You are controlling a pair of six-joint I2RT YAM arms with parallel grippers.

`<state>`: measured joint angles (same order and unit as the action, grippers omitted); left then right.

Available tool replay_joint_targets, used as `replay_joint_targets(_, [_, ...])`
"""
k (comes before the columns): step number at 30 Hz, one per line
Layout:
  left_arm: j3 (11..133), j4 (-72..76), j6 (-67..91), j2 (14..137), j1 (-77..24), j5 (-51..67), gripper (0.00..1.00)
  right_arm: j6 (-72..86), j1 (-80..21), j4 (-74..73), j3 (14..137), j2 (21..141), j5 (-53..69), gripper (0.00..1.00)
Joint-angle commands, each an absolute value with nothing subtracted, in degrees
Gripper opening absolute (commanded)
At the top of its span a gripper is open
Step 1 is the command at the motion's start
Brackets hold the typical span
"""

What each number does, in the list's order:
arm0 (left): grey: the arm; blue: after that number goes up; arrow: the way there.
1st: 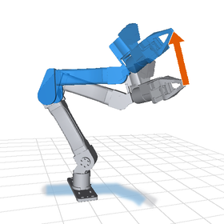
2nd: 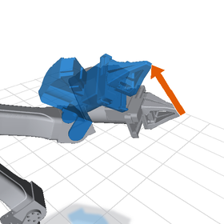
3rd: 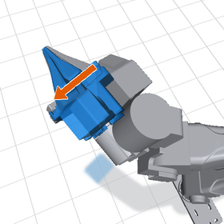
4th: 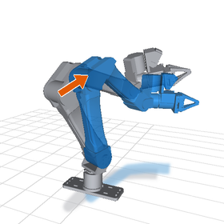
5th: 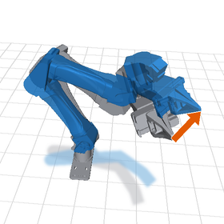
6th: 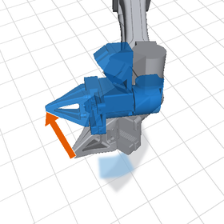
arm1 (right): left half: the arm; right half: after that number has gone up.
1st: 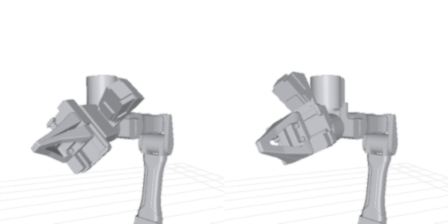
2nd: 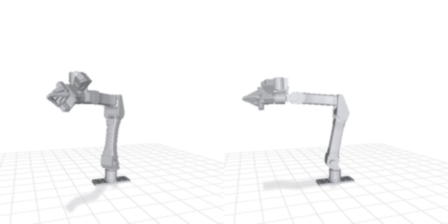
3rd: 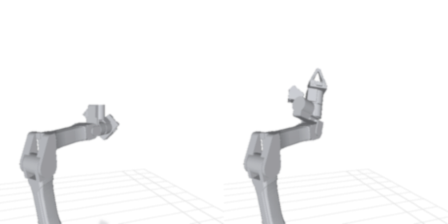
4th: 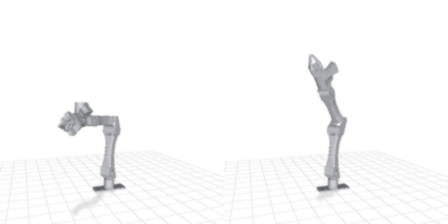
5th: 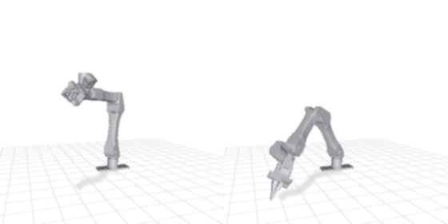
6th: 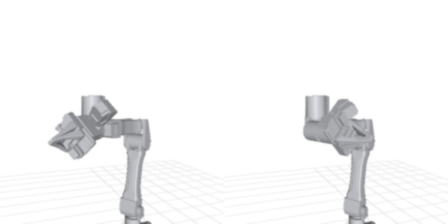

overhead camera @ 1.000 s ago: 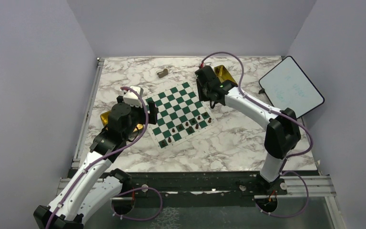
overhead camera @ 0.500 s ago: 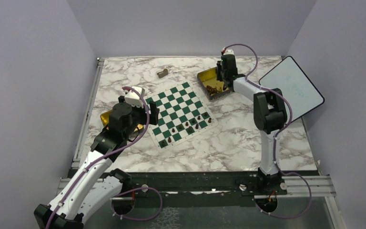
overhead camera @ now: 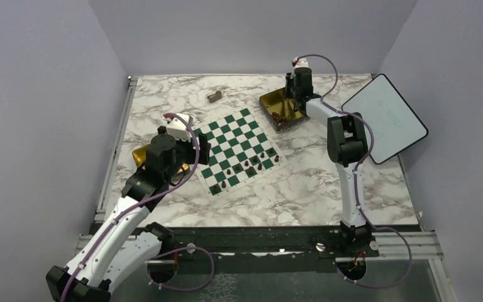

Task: Set up the chess pieces on the board
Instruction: Pick up the chess piece from the storage box.

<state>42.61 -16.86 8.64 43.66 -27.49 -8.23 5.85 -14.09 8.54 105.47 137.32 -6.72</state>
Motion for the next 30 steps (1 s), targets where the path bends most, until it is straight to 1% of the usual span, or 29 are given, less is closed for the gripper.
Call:
replay_joint_targets(1, [42.45,-16.44,7.8,43.93,-27.21,-8.61,0.99,5.36,-13.54,11.65,108.01,140.04,-4.55,0.3])
replay_joint_targets(20, [42.59,-16.61,7.76,44.03,-26.98,-9.18,0.99,3.29,-13.45,11.89,109.5,142.39,-3.89,0.28])
replay_joint_targets(27, [42.54,-16.61,7.65,43.99,-26.98,-9.74,0.99,2.83,-13.45,10.99,112.23,144.34,-3.26,0.21])
replay_joint_targets(30, [42.52,-16.61,7.65,43.96,-26.91,-10.02,0.99,2.17,-13.45,11.13,112.37,144.34,-2.77,0.16])
